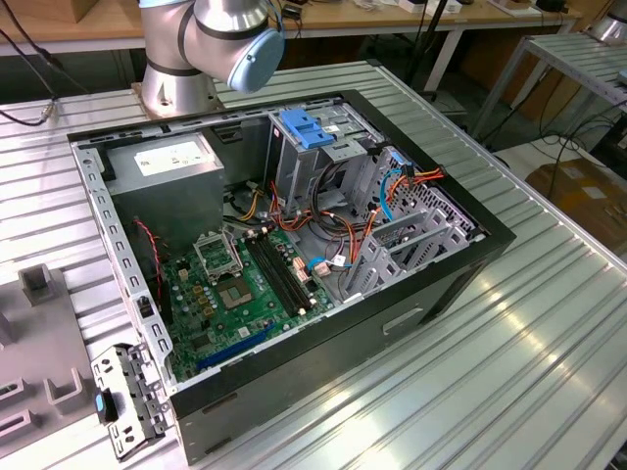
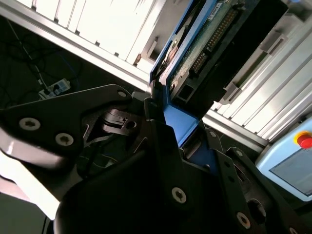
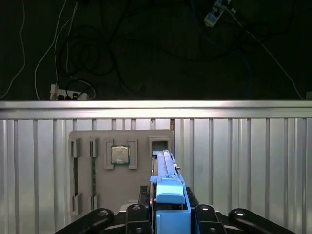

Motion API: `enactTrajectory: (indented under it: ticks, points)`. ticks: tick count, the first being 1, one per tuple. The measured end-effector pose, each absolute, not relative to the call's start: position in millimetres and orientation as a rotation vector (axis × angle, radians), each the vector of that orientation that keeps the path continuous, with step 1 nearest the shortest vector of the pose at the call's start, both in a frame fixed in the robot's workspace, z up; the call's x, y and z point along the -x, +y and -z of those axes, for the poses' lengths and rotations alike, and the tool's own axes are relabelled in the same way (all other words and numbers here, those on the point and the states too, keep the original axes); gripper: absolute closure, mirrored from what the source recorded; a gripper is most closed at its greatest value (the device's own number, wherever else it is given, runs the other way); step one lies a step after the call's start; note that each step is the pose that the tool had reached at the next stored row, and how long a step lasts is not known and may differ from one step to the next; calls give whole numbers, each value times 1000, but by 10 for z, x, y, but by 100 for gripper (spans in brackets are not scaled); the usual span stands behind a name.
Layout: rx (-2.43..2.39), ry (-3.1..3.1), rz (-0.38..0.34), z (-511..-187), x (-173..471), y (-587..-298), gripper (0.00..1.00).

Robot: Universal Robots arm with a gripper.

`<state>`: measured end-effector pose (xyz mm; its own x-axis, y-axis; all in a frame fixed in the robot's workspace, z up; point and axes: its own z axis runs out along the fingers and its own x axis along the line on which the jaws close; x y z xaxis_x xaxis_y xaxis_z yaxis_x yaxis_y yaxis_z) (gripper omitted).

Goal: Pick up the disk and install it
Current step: 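Pick up the disk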

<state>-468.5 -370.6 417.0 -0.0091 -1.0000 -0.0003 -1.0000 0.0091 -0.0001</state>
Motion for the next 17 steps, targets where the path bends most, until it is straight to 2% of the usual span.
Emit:
enactTrajectory:
  ticks: [17]
  points:
    - [2211, 2231, 0, -4414, 4685, -3706, 63]
